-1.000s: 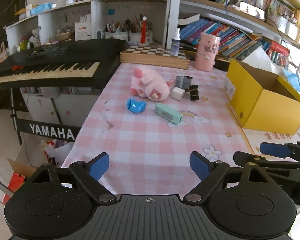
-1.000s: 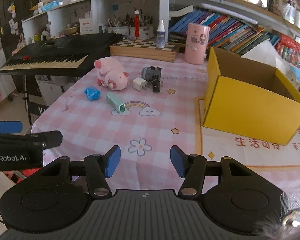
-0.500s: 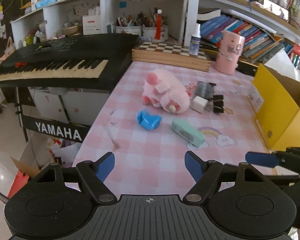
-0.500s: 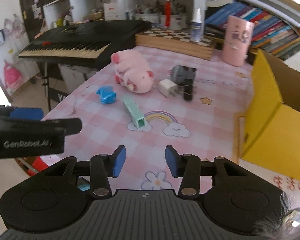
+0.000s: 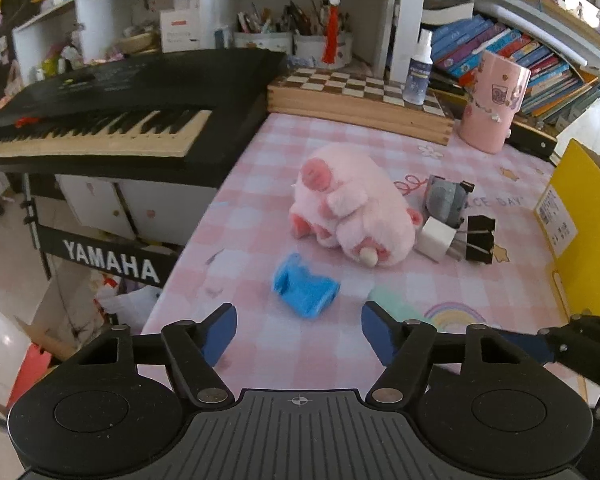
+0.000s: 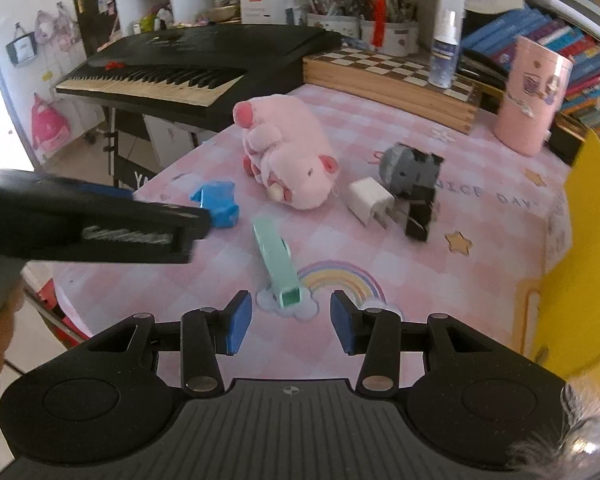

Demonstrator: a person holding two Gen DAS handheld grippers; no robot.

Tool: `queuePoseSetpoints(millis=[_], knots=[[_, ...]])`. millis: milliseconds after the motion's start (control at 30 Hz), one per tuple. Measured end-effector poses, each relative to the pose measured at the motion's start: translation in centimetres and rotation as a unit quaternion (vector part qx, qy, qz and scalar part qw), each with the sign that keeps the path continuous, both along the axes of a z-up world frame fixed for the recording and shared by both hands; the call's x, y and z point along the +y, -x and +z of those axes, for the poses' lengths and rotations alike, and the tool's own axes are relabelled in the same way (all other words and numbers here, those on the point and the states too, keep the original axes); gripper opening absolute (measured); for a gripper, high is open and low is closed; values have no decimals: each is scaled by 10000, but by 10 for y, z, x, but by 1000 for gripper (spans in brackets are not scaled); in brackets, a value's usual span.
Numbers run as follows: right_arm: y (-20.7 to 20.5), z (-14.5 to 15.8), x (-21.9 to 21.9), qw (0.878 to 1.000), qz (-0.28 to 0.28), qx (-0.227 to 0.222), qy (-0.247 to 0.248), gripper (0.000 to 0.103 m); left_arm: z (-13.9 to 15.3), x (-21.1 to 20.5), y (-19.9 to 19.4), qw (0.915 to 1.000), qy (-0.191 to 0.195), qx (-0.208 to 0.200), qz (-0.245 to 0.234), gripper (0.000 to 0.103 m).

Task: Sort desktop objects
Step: 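Grasp the mint-green stapler with the right tool while the left tool grasps the blue eraser, then lift the stapler and eraser and carry both tools over the yellow box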

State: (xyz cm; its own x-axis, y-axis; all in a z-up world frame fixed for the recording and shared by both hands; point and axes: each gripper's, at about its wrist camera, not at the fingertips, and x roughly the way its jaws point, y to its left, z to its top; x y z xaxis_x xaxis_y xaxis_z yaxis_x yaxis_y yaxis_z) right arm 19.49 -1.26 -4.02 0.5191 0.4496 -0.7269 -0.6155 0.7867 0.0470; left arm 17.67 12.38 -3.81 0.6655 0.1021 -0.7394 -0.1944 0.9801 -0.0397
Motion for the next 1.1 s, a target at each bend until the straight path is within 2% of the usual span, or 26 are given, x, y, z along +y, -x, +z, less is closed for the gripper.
queuePoseSetpoints(millis=[133, 300, 367, 433, 567, 633, 700, 900, 1100], knots=[[-14, -3, 9, 9998, 204, 59, -40, 42, -6, 4, -22, 9999, 48, 149, -44, 62], [-27, -8, 18, 9995, 298, 109, -9, 42, -16, 7, -40, 9991, -15, 417, -72, 60], [-30, -11, 20, 9994, 315, 133, 17, 42, -20, 6, -45, 9986, -14, 510, -150, 53], [-31, -14, 22, 9993, 335, 159, 52, 42, -23, 5, -46, 9982, 4, 567, -207, 51], [-30, -17, 25, 9992, 385, 69, 115, 38, -24, 5, -45, 9982, -61, 535, -248, 42], [-30, -17, 27, 9991, 390, 30, 134, 25, -23, 6, -45, 9982, -22, 533, -268, 40], [-29, -16, 28, 9990, 419, -13, 177, 18, -22, 3, -43, 9979, -17, 515, -390, 38], [-16, 6, 13, 9987, 329, -353, 190, 18, -4, -1, -26, 9985, 99, 207, -492, 36], [-2, 32, -19, 9989, -217, -411, 38, 18, 26, -3, 8, 9970, 377, -159, -658, 37]])
